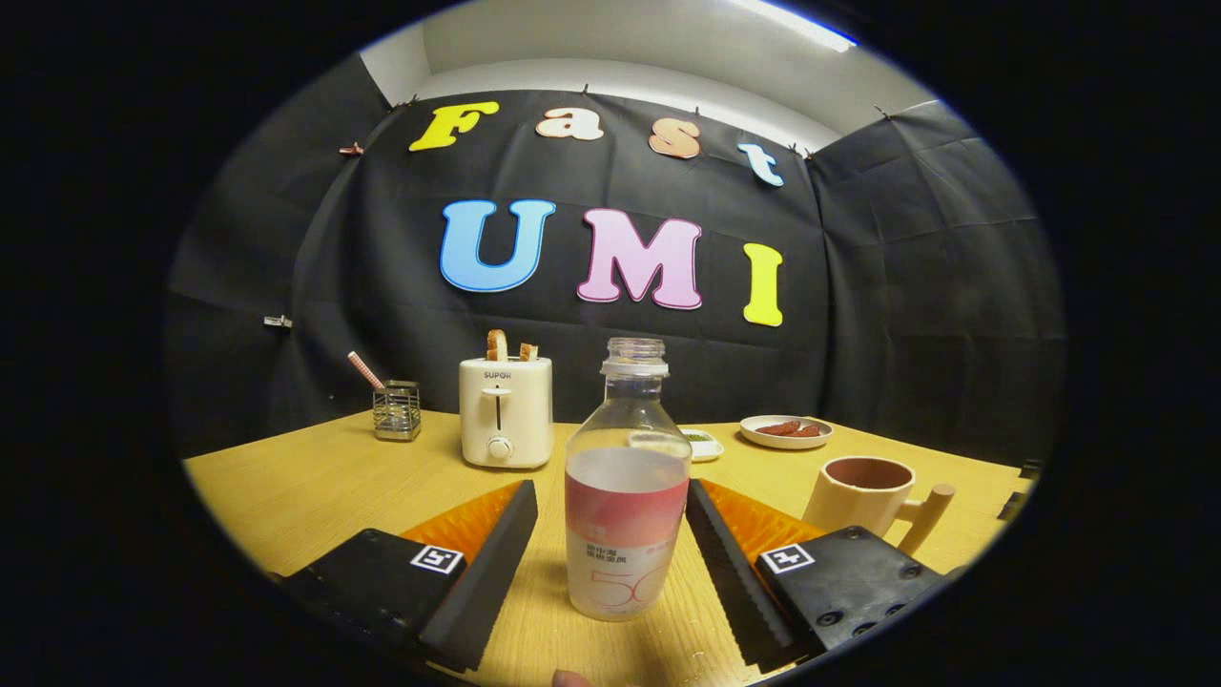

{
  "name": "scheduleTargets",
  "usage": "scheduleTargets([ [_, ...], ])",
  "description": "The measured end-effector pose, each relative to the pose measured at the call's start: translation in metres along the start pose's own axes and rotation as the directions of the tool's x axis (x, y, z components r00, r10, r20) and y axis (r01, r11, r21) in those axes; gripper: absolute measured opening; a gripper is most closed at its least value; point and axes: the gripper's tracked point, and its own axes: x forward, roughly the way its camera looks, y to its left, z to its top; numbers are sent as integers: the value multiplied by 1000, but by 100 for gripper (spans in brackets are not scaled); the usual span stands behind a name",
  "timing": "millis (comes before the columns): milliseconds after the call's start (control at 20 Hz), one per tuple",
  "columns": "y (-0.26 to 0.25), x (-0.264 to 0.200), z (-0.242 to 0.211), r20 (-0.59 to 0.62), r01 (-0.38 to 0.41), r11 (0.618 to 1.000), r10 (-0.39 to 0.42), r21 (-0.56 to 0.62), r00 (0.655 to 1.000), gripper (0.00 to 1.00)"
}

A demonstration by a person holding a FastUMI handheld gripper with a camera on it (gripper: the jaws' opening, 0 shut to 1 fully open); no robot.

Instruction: Take the bottle from table, then pour the juice into the cup, finally place the bottle on the coaster

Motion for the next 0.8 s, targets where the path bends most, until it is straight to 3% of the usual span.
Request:
scheduleTargets([
  [450,10,15,-3,-7,-65,996,66,60,998,97],
  [550,5,16,-4,-9,-56,997,57,61,998,91],
  [650,7,16,-3,-8,-57,997,58,58,998,77],
  [800,6,15,-4,-8,-57,997,58,59,998,76],
])
